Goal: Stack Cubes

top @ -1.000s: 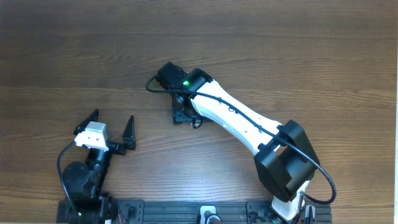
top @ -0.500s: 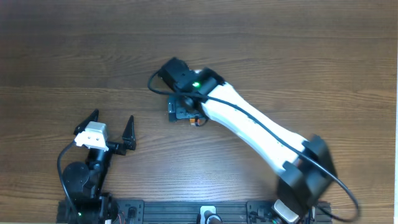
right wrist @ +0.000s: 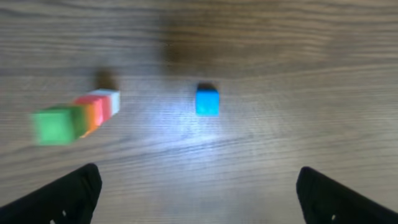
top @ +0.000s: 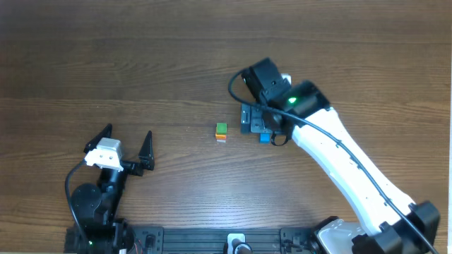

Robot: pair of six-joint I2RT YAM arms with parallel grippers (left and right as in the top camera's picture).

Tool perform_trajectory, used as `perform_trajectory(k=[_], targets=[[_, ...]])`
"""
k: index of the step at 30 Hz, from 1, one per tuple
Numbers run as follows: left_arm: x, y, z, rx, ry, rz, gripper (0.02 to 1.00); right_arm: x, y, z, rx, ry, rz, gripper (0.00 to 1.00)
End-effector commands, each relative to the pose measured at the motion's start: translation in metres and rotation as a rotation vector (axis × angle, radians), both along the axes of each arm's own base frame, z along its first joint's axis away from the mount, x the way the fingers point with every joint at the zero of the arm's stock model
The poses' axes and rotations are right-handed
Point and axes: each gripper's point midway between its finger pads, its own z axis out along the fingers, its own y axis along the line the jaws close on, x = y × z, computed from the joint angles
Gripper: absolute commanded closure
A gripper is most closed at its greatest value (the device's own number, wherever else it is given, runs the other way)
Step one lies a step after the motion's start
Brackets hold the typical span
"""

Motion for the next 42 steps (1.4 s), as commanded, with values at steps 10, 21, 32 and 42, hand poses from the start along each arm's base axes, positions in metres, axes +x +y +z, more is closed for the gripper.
perform_trajectory(k=[10,21,32,42], targets=[[-0.001,-0.001,0.000,0.011,-0.006,-0.010,0.018,-0.019,-0.020,-0.115,0.003,0.127,0.058,0.009],[-0.001,-0.001,0.000,0.011,-0.006,-0.010,0.018,-0.003,-0.020,-0.143,-0.018,0.141,0.102,0.031],[-0.001,-0.001,0.000,0.011,-0.006,-0.010,0.023,-0.001,-0.019,-0.149,-0.001,0.140,-0.028,0.121],[-0.001,-0.001,0.000,0.011,-0.006,-0.010,0.018,0.000,-0.018,-0.149,-0.021,0.123,-0.050,0.123]])
